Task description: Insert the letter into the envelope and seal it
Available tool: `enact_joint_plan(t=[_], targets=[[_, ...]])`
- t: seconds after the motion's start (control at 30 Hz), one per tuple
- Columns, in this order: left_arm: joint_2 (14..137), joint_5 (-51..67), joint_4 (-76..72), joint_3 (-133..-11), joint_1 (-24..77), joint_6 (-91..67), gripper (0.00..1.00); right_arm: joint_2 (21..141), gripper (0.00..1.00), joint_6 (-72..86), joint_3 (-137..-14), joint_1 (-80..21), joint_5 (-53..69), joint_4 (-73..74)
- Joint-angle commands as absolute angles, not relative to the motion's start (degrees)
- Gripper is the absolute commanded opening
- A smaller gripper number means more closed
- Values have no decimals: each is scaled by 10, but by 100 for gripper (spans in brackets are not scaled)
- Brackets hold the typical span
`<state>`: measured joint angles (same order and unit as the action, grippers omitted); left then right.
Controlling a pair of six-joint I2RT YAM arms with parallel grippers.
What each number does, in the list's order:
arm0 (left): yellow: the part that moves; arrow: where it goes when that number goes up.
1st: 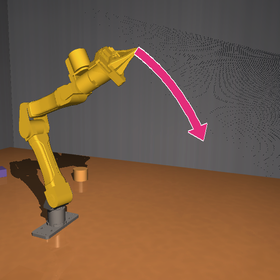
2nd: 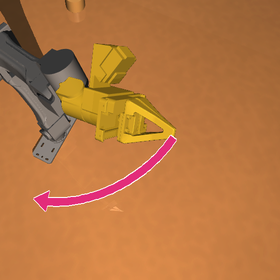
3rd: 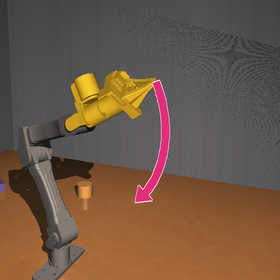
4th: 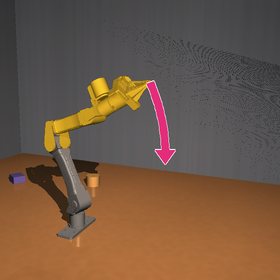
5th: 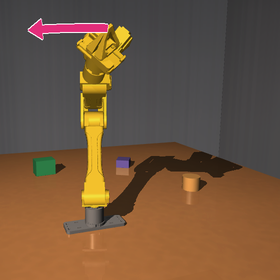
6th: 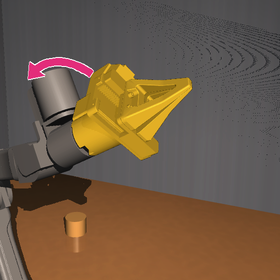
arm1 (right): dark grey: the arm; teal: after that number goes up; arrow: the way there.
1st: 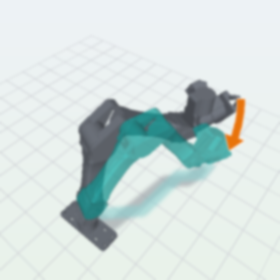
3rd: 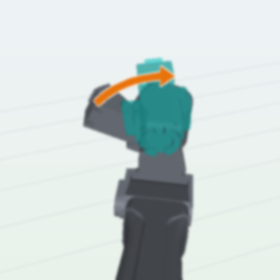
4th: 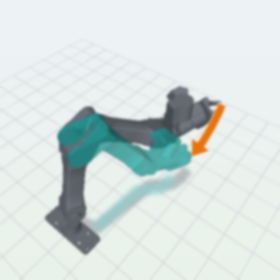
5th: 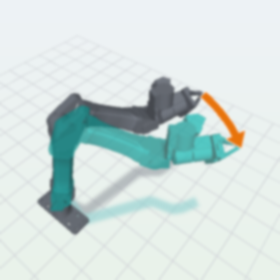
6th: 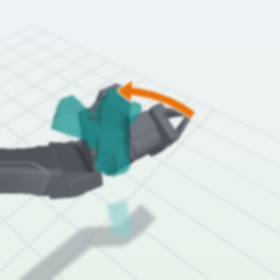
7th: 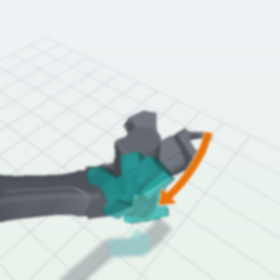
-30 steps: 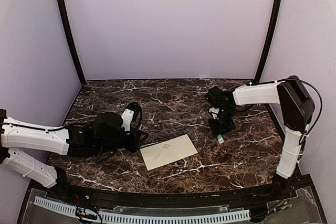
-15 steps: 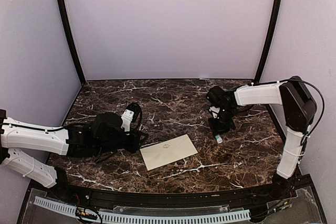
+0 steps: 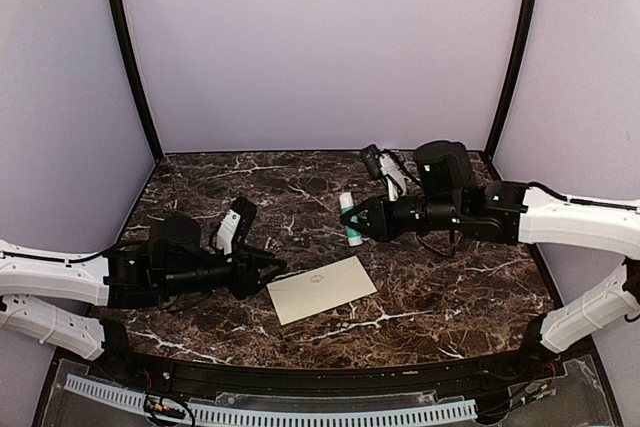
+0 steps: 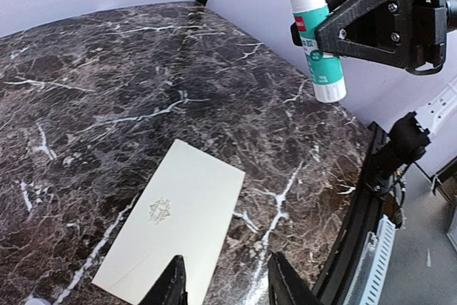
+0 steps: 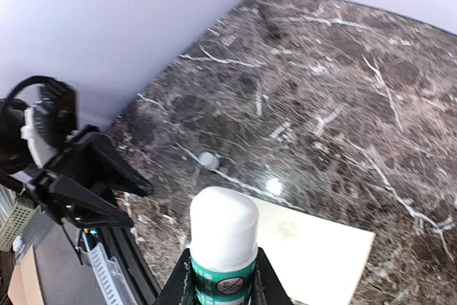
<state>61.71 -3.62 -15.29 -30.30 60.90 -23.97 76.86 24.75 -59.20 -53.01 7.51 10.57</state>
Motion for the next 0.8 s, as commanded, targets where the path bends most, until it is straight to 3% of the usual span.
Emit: enact_joint_plan(t=[0.0,0.4,0.77], targets=[[575,77,-239,-267,607,-226,40,723,0,269,-529,-590,31,-111],[501,235,-382,-198,607,-228,48,767,0,237,-492,-736,-35,-354],[462,290,-440,-167,607,-247,52,843,0,227,-513,-813,-111,-455]])
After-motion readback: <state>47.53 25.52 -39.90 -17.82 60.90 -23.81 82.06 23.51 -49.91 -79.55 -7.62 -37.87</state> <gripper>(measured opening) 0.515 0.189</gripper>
